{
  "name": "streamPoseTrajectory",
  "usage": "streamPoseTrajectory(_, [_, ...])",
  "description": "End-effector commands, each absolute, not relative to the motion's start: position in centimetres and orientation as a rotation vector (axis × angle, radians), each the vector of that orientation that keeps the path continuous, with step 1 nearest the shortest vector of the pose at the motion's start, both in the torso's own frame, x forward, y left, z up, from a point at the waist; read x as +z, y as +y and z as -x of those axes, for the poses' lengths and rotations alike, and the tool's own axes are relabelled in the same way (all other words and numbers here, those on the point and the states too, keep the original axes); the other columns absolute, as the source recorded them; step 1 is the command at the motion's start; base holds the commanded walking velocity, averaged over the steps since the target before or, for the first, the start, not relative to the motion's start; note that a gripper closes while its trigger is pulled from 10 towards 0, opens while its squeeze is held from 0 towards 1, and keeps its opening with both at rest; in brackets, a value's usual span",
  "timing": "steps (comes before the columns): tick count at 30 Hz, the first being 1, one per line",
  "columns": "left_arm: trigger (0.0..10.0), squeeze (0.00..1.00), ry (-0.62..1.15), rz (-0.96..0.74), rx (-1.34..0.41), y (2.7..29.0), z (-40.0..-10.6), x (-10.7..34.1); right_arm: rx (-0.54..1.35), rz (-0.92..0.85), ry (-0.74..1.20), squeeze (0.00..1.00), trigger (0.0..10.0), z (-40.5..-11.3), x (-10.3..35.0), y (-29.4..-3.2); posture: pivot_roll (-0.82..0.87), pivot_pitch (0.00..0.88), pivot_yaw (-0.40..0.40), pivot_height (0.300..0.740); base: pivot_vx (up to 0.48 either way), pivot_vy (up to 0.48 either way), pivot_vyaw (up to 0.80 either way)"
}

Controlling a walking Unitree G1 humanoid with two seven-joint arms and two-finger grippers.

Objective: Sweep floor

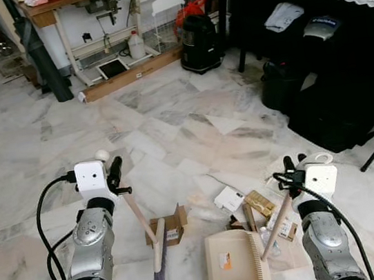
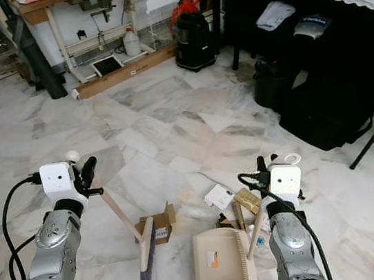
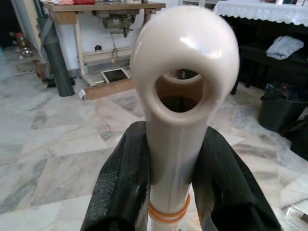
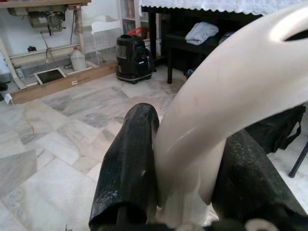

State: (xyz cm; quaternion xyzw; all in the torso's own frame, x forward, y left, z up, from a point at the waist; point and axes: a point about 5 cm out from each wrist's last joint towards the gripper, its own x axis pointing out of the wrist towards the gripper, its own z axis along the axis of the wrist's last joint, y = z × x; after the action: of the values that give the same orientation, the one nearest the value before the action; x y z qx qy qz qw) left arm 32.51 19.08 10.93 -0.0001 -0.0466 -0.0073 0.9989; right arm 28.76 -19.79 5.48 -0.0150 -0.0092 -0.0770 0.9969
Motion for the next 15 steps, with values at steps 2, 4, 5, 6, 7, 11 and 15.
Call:
streamPoseTrajectory(2, [10.0,0.0,-0.138,-0.017,-0.003,19.4,-32.6,11.79,-0.156,0.031,-0.039,0.0,10.0,-29.03,5.94,-19.78,-0.04,0.055,0.006,0.74,0.0,0.0,0.0])
streamPoseTrajectory(4, [10.0,0.0,-0.139,-0.019,-0.001,19.44,-32.61,11.82,-0.154,0.034,-0.035,0.0,10.0,-29.05,5.88,-19.64,-0.04,0.057,0.006,0.74,0.0,0.0,0.0])
streamPoseTrajectory(5, [10.0,0.0,-0.141,-0.02,0.001,19.46,-32.61,11.85,-0.154,0.035,-0.035,0.0,10.0,-29.05,5.87,-19.63,-0.04,0.058,0.006,0.74,0.0,0.0,0.0])
streamPoseTrajectory(6, [10.0,0.0,-0.143,-0.02,0.004,19.5,-32.61,11.88,-0.155,0.036,-0.035,0.0,10.0,-29.04,5.87,-19.64,-0.04,0.058,0.006,0.74,0.0,0.0,0.0])
streamPoseTrajectory(7, [10.0,0.0,-0.145,-0.021,0.005,19.54,-32.62,11.9,-0.156,0.036,-0.035,0.0,10.0,-29.04,5.87,-19.64,-0.04,0.057,0.006,0.74,0.0,0.0,0.0])
streamPoseTrajectory(11, [10.0,0.0,-0.151,-0.021,0.015,19.69,-32.66,12.01,-0.152,0.045,-0.035,0.0,10.0,-29.06,5.9,-19.63,-0.04,0.059,0.005,0.74,0.0,0.0,0.0])
streamPoseTrajectory(15, [10.0,0.0,-0.157,-0.001,0.008,19.49,-32.72,11.96,-0.154,0.045,-0.036,0.0,10.0,-29.08,5.92,-19.64,-0.04,0.057,0.005,0.74,0.0,0.0,0.0])
